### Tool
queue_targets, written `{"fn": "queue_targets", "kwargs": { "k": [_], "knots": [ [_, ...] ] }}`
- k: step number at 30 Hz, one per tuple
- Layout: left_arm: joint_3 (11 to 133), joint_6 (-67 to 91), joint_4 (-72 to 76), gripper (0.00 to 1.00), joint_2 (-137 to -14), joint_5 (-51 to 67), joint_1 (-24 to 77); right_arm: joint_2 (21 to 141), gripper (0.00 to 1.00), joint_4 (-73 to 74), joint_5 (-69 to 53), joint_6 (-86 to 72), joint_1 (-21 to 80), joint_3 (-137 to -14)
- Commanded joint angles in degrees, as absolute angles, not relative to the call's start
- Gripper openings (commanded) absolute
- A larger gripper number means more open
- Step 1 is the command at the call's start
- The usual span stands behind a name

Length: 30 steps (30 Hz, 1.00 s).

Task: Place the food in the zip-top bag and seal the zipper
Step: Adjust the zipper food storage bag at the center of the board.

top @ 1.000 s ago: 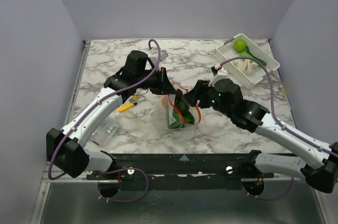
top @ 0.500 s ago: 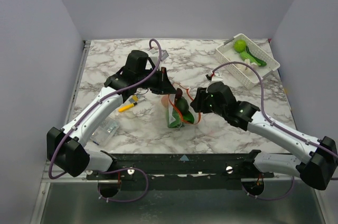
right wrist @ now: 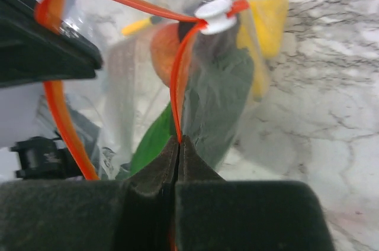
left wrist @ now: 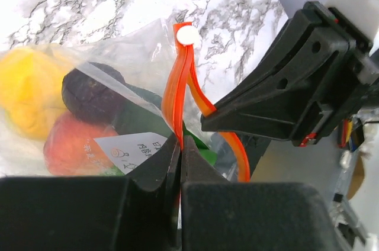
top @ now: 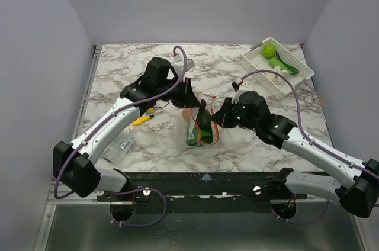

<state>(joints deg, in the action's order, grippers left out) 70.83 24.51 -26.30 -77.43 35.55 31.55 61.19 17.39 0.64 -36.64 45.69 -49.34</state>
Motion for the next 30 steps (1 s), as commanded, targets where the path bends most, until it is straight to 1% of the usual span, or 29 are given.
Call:
{"fn": "queue_targets", "kwargs": {
  "k": [1, 3, 6, 9, 13, 17, 20, 24, 26, 28, 30],
  "knots": [
    [71.96, 19.49, -23.94, 0.11, -74.50, 33.34, 35.78, 59.93, 0.00, 11.25, -3.10, -48.88, 45.67, -51.32],
    [71.67, 18.13, -24.06, 0.19, -74.19, 31.59, 37.66, 60.23, 0.00, 9.69, -2.12, -54.56, 45.67, -50.75],
    [71.69, 16.03, -25.59, 0.40, -73.66, 27.43, 40.69, 60.77, 0.00, 8.16, 2.04, -59.58, 45.70, -50.41],
    [72.99, 13.53, -29.44, 0.57, -72.61, 20.55, 43.68, 60.92, 0.00, 8.66, 4.29, -64.66, 45.74, -50.60],
    [71.81, 12.28, -30.80, 0.68, -70.74, 14.40, 46.04, 59.41, 0.00, 5.93, 4.94, -70.91, 45.72, -48.35],
    [68.63, 10.62, -29.36, 0.75, -69.92, 5.45, 50.14, 59.77, 0.00, 4.71, 3.99, -75.23, 45.73, -47.82],
    [68.79, 11.50, -29.51, 0.75, -70.86, -2.28, 52.12, 59.87, 0.00, 4.52, 4.12, -76.65, 45.79, -47.71],
    [71.60, 12.86, -31.37, 0.75, -73.29, -8.79, 53.89, 59.83, 0.00, 5.87, 5.08, -77.78, 45.80, -48.62],
    [72.37, 14.12, -32.15, 0.71, -74.36, -10.28, 54.14, 59.92, 0.00, 5.83, 4.86, -77.79, 45.86, -49.06],
    [72.82, 14.78, -32.74, 0.60, -74.82, -10.84, 54.14, 60.53, 0.01, 5.93, 4.03, -76.78, 45.87, -49.83],
    [73.10, 15.22, -33.74, 0.40, -74.74, -11.99, 54.04, 60.79, 0.00, 7.03, 4.18, -74.58, 45.93, -50.44]
  ]
}}
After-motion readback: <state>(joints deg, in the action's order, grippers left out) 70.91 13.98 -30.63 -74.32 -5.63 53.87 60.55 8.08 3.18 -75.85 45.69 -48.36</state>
